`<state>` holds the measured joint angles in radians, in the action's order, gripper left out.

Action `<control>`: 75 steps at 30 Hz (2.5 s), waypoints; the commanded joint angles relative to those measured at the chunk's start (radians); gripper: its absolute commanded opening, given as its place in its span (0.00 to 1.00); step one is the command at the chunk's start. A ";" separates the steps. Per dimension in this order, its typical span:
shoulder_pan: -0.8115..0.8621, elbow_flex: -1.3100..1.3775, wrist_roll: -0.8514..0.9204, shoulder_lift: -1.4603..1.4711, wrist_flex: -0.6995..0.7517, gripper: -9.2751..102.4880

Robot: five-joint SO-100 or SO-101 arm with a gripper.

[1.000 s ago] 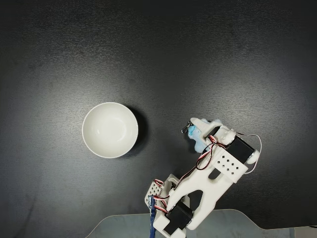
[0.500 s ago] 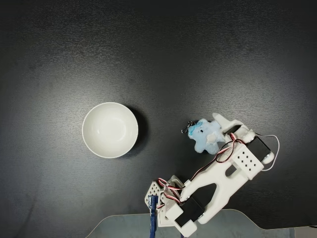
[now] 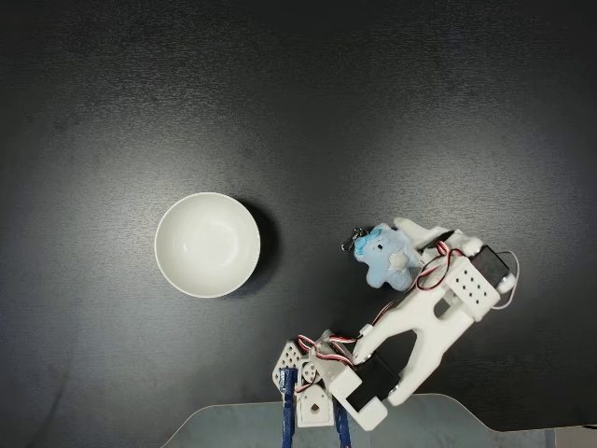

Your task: Grasp a skyblue doll and put it in the white bowl.

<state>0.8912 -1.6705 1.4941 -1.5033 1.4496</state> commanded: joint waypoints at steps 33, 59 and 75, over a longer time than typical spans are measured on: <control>-0.071 0.005 -0.008 0.101 0.014 0.53; -0.074 0.020 -0.008 0.253 -0.003 0.48; -0.072 0.031 -0.008 0.219 -0.005 0.07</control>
<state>0.8207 -1.6674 1.5064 -1.2364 1.4573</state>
